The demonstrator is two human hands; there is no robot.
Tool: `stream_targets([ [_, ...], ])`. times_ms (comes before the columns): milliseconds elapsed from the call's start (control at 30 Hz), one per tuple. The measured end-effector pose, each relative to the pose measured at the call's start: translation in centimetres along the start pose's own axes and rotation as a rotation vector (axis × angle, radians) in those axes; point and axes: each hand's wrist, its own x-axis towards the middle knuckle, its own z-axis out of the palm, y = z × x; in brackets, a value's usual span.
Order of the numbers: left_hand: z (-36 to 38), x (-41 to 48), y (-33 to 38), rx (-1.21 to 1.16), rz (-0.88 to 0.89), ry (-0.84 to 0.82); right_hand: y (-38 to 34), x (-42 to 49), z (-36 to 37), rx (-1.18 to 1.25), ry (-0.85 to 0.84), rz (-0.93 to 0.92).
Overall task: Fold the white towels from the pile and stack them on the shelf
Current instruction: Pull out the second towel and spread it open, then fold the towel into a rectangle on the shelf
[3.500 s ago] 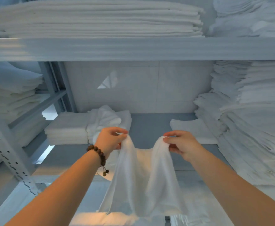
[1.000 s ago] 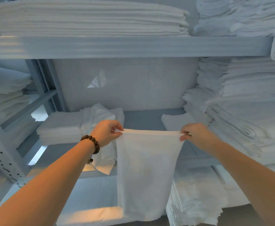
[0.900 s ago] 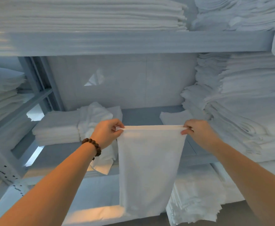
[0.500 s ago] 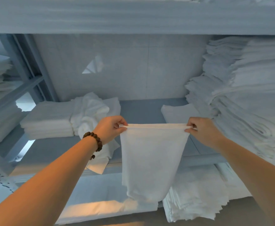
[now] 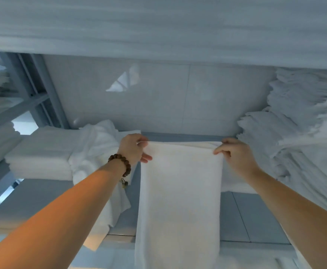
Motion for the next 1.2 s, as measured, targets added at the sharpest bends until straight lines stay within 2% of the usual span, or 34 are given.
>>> stream_targets([
  [100, 1.1, 2.0, -0.2, -0.103, -0.053, 0.05, 1.7, 2.4, 1.5, -0.034, -0.018, 0.017],
  [233, 1.9, 4.3, -1.0, -0.032, 0.064, 0.063, 3.5, 4.0, 3.7, -0.125, -0.037, 0.055],
  [400, 2.5, 5.5, -3.8, 0.4, 0.329, -0.07, 4.8, 3.8, 7.8, -0.268, -0.188, 0.107],
  [500, 3.5, 6.3, -6.7, 0.625, 0.409, -0.182, 5.7, 3.3, 11.0, -0.461, -0.301, 0.167],
  [567, 4.7, 7.0, -9.1, 0.777, 0.382, -0.233, 6.5, 3.1, 13.2, -0.58, -0.351, 0.174],
  [667, 7.1, 8.2, -13.1, 0.924, 0.313, -0.263, 7.9, 2.6, 16.8, -0.633, -0.404, 0.218],
  [867, 10.1, 11.1, -20.0, 0.996, 0.181, -0.319, 11.4, 1.6, 23.7, -0.688, -0.443, 0.228],
  [1067, 11.5, 12.3, -21.7, 0.967, 0.249, -0.283, 13.0, 0.7, 26.2, -0.655, -0.489, 0.289],
  [1200, 11.8, 11.2, -19.9, 1.15, 0.297, -0.241, 11.2, 0.0, 24.9, -0.6, -0.542, 0.26],
])
